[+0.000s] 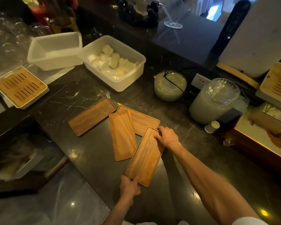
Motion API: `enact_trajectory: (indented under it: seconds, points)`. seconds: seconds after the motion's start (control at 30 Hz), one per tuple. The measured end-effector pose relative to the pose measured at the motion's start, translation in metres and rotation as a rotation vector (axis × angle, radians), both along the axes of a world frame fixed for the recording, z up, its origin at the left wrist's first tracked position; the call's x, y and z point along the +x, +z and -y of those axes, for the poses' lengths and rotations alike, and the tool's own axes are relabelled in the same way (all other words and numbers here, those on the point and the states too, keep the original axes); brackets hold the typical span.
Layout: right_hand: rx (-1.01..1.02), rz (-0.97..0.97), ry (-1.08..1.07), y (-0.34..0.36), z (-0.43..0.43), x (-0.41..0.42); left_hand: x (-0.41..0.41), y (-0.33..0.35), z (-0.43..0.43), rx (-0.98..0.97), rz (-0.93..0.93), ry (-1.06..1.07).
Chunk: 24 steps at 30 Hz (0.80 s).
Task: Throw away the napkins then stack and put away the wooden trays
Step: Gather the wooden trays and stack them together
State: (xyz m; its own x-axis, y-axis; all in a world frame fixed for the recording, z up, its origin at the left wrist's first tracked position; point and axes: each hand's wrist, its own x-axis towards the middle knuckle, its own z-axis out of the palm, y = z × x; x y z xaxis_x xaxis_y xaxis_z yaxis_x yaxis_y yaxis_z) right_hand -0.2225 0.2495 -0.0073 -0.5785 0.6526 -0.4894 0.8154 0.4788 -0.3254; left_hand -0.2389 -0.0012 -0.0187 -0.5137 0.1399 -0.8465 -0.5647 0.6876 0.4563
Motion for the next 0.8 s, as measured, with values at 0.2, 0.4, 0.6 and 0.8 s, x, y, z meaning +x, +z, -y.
enact_trajectory:
  seconds: [0.2, 0.4, 0.6, 0.8]
  points:
    - [-0.09, -0.055, -0.257, 0.009, -0.002, 0.072, -0.008, 0.011, -0.01, 0.097, -0.123, 0.057]
    - [-0.039, -0.204, -0.718, 0.028, 0.053, 0.222, -0.001, 0.04, -0.044, 0.299, -0.298, -0.4]
    - [-0.017, -0.332, -1.054, 0.023, 0.147, 0.307, 0.038, 0.039, -0.074, 0.38, -0.45, -0.824]
    - [-0.008, -0.315, -1.233, 0.001, 0.218, 0.332, 0.065, 0.015, -0.048, 0.316, -0.531, -1.059]
